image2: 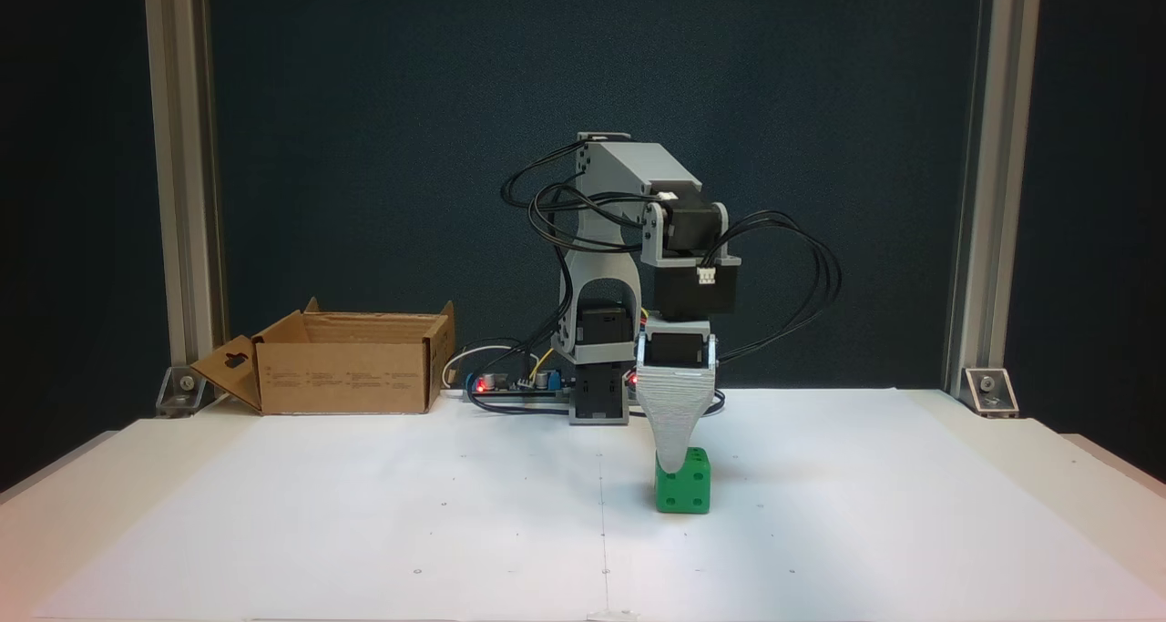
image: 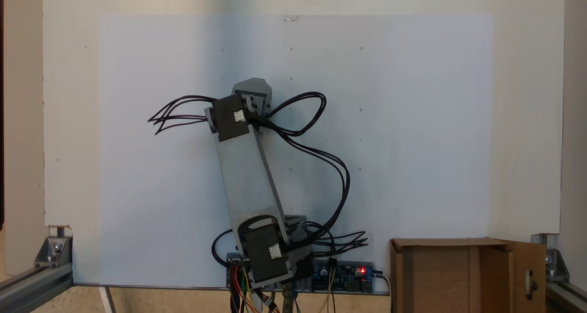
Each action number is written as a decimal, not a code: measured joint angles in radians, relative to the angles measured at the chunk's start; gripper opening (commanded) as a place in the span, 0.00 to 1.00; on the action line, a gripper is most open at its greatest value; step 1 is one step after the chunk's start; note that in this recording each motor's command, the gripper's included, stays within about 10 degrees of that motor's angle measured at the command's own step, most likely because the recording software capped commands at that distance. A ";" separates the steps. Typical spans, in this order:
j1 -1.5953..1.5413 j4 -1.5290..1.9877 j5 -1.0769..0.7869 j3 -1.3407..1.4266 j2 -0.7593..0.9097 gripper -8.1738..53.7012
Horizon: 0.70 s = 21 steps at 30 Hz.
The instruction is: Grasp a green dice and put it in the bin.
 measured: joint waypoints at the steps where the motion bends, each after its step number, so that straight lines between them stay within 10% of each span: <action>1: -0.005 -0.012 0.002 0.008 -0.011 0.81; 21: -0.026 -0.089 0.000 0.031 -0.072 0.80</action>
